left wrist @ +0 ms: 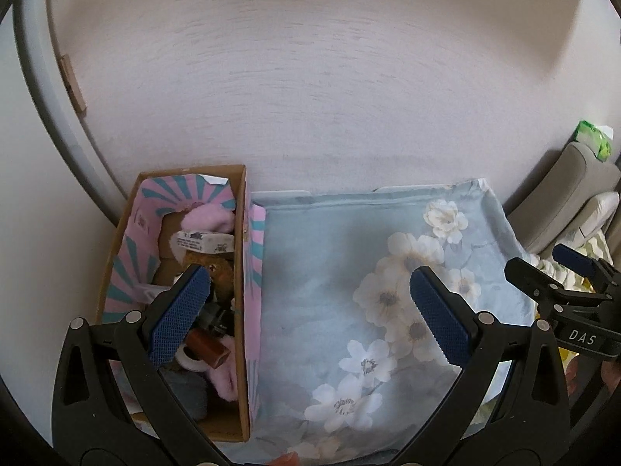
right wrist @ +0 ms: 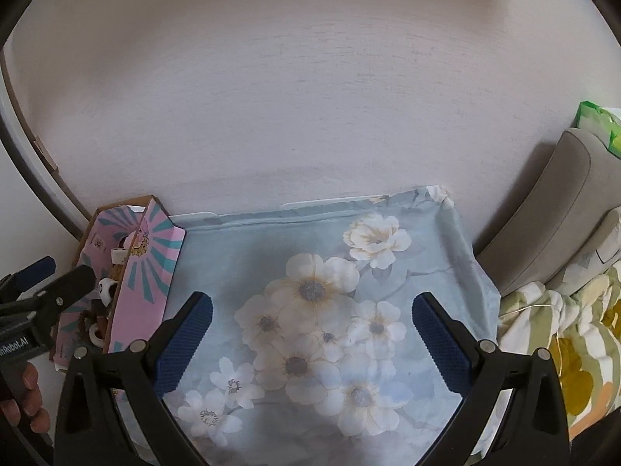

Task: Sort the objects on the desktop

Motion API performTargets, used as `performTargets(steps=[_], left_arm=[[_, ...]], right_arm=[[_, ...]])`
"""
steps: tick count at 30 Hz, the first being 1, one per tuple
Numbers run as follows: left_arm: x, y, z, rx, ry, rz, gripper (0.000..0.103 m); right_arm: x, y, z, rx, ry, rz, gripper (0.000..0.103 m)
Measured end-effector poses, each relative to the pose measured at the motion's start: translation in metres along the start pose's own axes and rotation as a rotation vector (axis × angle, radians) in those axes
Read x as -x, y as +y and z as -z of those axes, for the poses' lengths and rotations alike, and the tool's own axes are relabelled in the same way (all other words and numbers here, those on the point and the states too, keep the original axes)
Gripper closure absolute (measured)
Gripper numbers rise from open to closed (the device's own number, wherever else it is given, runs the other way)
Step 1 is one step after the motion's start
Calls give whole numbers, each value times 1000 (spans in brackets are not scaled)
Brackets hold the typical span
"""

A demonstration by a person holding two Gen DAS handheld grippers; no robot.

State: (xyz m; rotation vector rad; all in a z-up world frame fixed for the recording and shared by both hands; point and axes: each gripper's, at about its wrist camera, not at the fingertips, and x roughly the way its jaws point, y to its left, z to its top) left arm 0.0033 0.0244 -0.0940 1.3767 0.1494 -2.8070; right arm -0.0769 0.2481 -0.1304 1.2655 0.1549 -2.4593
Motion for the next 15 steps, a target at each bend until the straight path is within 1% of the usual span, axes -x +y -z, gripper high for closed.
performTargets(steps=[5, 8, 15], left_arm=[[4, -3, 1, -17, -7, -32, 0], [9, -3, 3, -23, -35, -53, 0], [17, -4, 3, -41, -77, -95, 0]], right_arm=[[-2, 2, 6, -9, 12, -1, 0], [-3, 5, 9, -3, 23, 6, 0], [-5, 6, 10, -10, 31, -25, 0]])
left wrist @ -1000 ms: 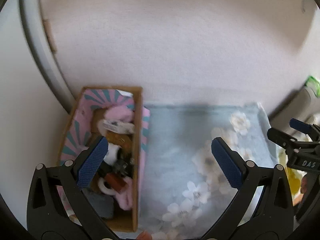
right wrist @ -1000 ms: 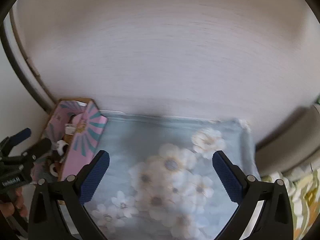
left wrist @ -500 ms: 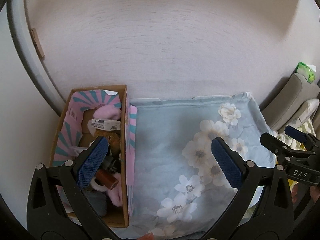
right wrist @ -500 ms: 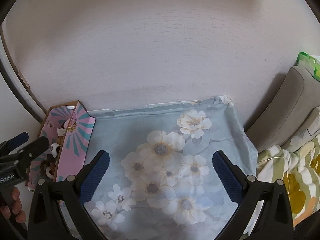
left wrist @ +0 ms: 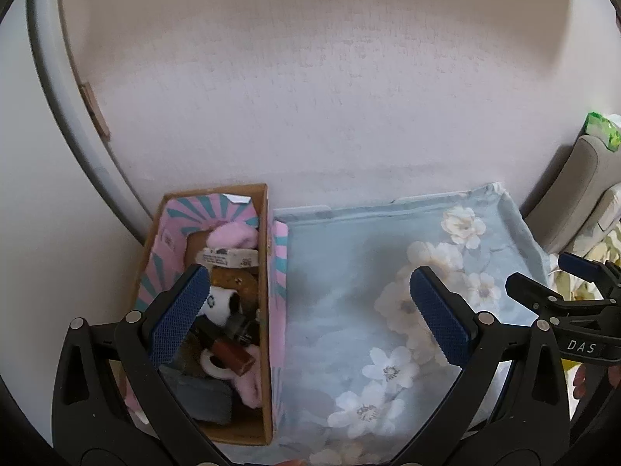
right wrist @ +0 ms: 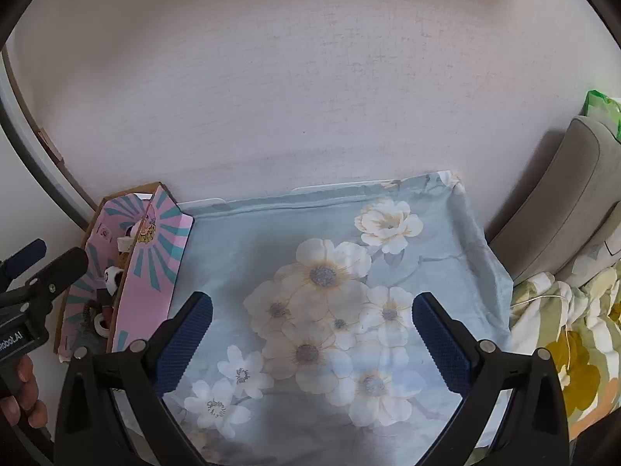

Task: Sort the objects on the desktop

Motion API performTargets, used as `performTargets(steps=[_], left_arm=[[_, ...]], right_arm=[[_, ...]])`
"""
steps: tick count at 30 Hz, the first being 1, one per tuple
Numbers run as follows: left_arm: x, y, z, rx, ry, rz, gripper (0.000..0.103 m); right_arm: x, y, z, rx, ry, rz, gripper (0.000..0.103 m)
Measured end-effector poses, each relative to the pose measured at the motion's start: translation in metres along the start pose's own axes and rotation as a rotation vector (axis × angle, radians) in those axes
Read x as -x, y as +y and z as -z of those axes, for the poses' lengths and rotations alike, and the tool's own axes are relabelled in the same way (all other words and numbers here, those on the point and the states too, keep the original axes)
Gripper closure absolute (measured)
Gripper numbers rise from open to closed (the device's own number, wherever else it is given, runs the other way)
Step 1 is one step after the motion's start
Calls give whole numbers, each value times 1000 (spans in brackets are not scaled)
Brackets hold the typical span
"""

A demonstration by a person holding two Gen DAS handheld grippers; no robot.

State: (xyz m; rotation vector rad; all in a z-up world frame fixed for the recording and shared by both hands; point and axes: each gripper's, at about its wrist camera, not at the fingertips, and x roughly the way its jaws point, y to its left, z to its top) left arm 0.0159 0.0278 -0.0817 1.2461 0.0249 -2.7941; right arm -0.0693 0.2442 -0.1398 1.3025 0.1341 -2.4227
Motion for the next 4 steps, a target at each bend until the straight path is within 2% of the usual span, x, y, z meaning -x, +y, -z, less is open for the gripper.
performTargets(steps=[4], left_arm=[[2, 2, -2, 1, -6, -7, 0]], right_arm=[[1, 2, 1, -7, -4, 4, 0]])
